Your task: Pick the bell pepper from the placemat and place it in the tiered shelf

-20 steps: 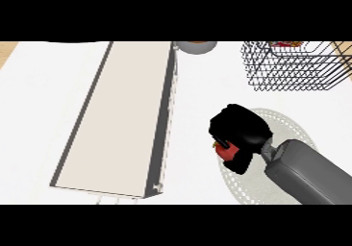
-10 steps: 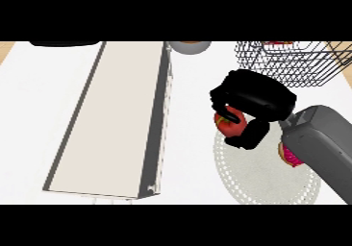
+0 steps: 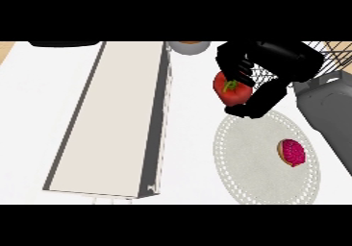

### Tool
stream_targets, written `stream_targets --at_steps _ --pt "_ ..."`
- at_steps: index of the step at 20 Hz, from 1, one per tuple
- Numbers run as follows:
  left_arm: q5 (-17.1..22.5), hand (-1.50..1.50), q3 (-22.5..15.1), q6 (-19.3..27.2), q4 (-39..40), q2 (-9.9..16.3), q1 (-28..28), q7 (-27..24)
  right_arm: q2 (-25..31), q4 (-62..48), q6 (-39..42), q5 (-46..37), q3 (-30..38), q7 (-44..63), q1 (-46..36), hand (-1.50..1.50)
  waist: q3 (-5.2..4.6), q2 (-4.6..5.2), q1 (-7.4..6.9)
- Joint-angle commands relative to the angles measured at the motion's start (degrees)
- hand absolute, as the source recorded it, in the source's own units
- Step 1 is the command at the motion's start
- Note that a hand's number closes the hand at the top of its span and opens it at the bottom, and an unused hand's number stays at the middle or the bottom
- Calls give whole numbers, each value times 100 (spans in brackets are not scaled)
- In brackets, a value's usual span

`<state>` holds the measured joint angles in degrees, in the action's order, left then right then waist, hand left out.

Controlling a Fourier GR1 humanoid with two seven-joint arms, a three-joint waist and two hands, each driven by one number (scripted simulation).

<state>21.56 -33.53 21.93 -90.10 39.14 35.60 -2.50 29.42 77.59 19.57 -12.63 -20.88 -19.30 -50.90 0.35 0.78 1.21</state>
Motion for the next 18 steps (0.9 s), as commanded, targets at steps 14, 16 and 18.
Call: stream_targets --at_steps 14,16,18 --pt "-191 0 225 -50 -598 -137 -1862 -374 -1218 -1293 -10 93 148 1082 -2016 150 -87 -13 -133" --pt "-126 0 231 -78 -616 -65 -1946 -253 -1426 -1416 -83 -97 -53 1098 -2159 150 -85 21 -123" --pt "-86 0 241 -103 -592 -52 -2013 -292 -1610 -1544 -69 -138 -178 1040 -2170 150 -87 33 -99"
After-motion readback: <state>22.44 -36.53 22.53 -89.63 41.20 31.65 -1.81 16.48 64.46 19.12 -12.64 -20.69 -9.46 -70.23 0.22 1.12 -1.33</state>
